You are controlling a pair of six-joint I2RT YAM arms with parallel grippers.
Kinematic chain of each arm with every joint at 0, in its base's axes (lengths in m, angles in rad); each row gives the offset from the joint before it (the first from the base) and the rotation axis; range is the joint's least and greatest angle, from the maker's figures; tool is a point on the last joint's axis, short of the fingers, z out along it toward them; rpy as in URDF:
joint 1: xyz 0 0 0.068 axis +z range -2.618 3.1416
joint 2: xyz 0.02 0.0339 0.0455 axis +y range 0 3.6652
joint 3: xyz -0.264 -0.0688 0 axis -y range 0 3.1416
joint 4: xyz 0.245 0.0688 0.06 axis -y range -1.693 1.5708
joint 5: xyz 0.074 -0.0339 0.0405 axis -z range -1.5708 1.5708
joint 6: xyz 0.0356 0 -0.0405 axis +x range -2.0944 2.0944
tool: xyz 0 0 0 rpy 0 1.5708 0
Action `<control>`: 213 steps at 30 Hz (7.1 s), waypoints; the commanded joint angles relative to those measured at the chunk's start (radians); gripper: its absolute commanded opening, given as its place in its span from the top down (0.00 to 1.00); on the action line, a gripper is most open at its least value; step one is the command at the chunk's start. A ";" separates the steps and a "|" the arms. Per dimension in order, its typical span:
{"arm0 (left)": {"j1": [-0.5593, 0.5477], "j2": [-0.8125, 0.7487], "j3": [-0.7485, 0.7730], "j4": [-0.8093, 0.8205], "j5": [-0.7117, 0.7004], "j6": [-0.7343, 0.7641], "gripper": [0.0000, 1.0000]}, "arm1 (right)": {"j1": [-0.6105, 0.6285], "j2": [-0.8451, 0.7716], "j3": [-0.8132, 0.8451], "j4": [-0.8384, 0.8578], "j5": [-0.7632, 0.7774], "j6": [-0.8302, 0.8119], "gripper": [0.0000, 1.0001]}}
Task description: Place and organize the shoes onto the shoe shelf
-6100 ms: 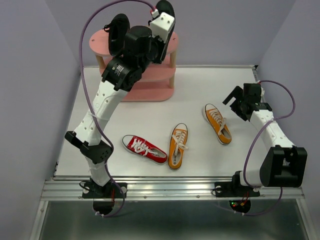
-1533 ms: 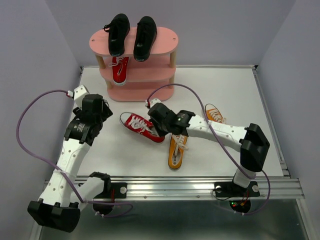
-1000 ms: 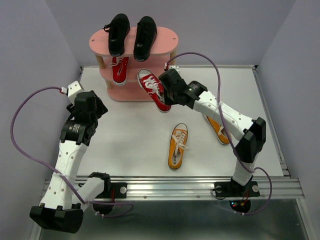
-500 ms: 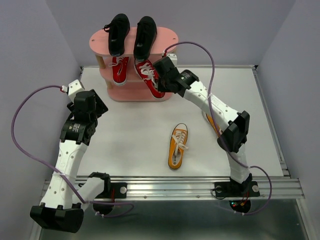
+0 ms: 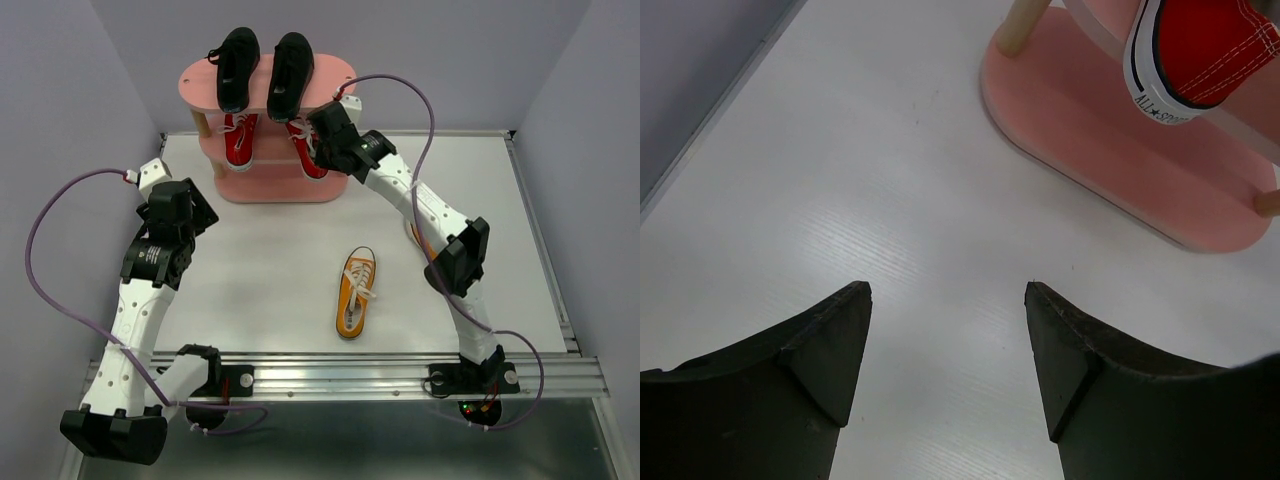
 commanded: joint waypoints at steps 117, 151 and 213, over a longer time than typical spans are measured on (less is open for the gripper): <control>0.007 -0.021 -0.005 0.115 0.061 0.077 0.26 | -0.032 -0.023 -0.236 0.480 -0.025 -0.015 0.31; -0.979 0.493 -0.052 0.311 0.276 -0.069 0.05 | -0.320 -0.939 -1.226 0.278 0.111 0.076 0.05; -0.916 0.289 0.057 -0.022 -0.161 -0.103 1.00 | -0.320 -0.820 -1.164 0.333 -0.002 0.041 0.01</control>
